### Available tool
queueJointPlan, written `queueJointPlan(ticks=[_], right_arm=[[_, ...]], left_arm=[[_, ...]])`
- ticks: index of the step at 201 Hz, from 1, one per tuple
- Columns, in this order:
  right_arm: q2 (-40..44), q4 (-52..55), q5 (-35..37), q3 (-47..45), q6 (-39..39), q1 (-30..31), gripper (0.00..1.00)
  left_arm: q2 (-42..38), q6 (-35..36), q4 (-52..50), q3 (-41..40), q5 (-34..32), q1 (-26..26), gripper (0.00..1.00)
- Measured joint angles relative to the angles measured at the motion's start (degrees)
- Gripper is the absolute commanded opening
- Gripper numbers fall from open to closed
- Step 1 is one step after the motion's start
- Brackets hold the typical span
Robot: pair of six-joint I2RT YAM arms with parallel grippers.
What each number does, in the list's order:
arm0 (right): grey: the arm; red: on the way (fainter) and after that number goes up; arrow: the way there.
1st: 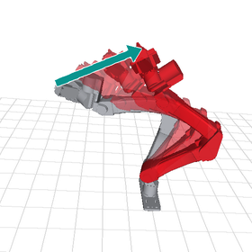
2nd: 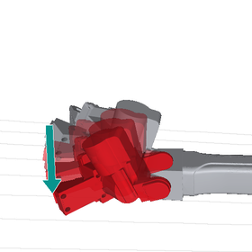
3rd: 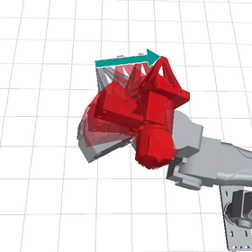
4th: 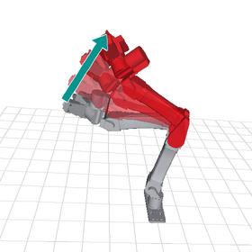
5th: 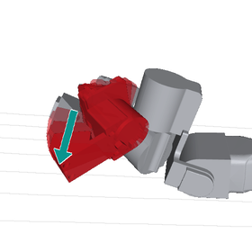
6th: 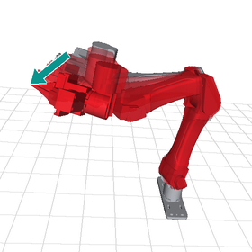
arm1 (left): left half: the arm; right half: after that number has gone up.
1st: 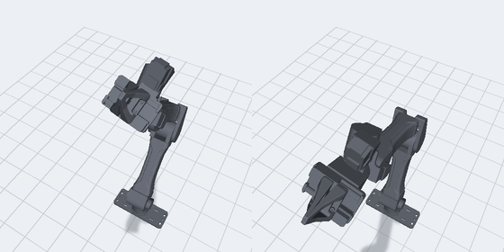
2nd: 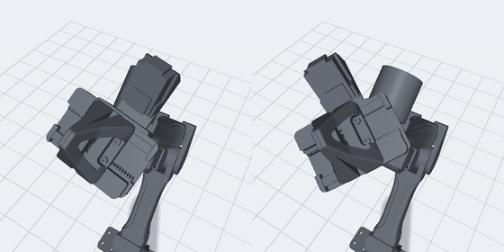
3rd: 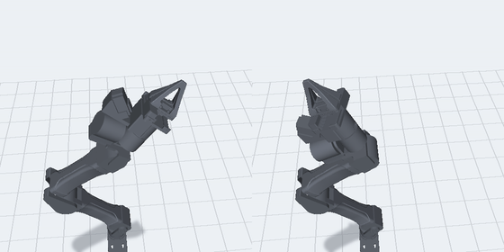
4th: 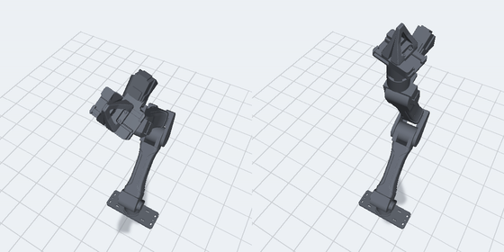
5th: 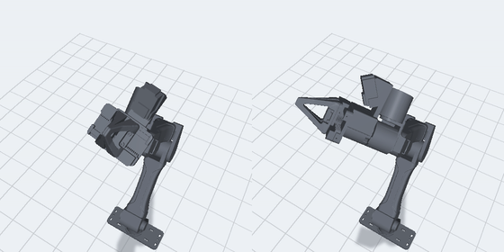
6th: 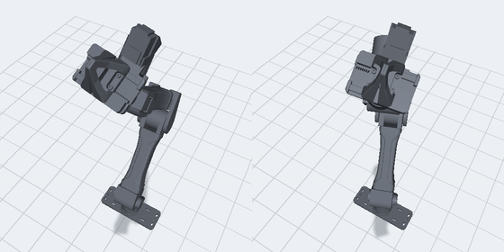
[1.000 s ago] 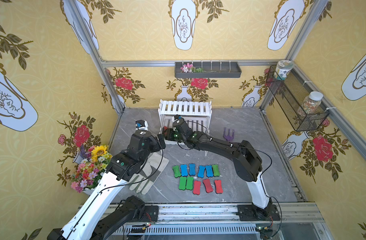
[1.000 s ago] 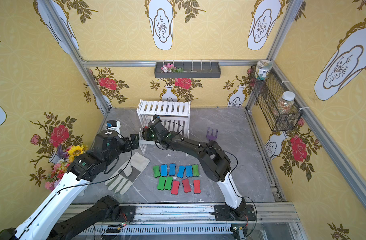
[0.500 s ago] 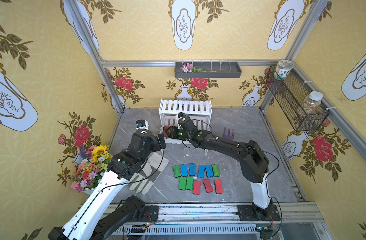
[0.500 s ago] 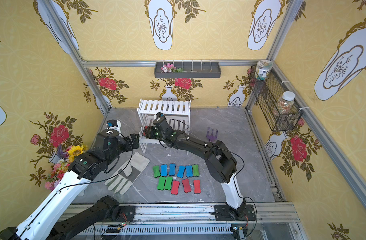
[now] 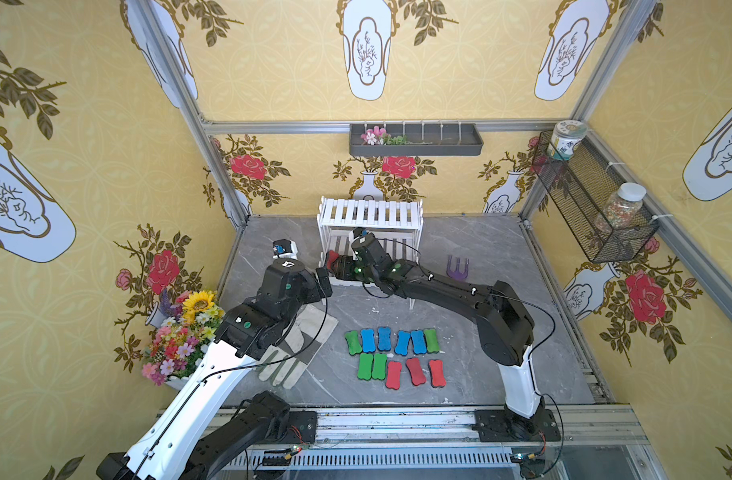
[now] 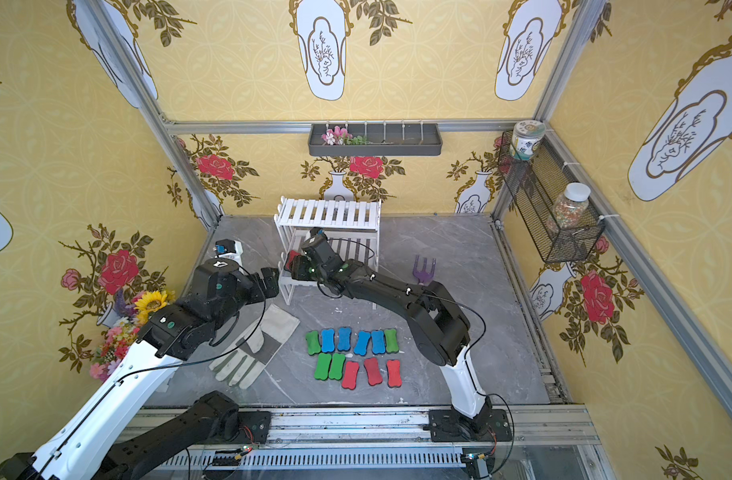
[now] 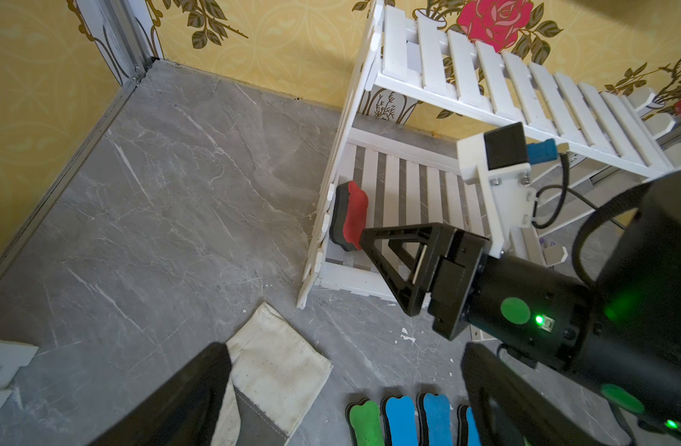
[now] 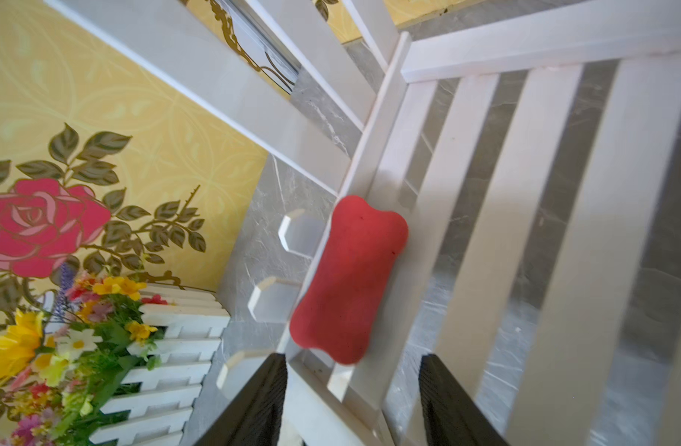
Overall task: Remove the whiteboard erasers from the shelf
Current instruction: Move the whiteboard eraser to the shelf.
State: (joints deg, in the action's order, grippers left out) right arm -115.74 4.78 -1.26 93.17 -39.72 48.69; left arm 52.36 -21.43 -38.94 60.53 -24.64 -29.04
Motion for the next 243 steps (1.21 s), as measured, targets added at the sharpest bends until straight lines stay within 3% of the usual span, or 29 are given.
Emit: queueJointPlan(ticks=[53,86,166,243], right_arm=[[14.2,-1.6,6.3,-11.3,7.5,1.9,0.61],[21.2,1.9,9.7,-16.9,9.3,-0.5,0.61],[24.1,12.4,12.4,-20.4,9.9,-6.1,0.60],[25.1,17.9,20.3,-20.6,11.5,-8.8,0.61]], left_arm=[[-0.1,0.0,0.0,0.0,0.0,0.0,0.99],[-0.1,0.0,0.0,0.0,0.0,0.0,0.99],[1.0,0.0,0.3,0.0,0.0,0.0,0.99],[1.0,0.0,0.3,0.0,0.0,0.0,0.99]])
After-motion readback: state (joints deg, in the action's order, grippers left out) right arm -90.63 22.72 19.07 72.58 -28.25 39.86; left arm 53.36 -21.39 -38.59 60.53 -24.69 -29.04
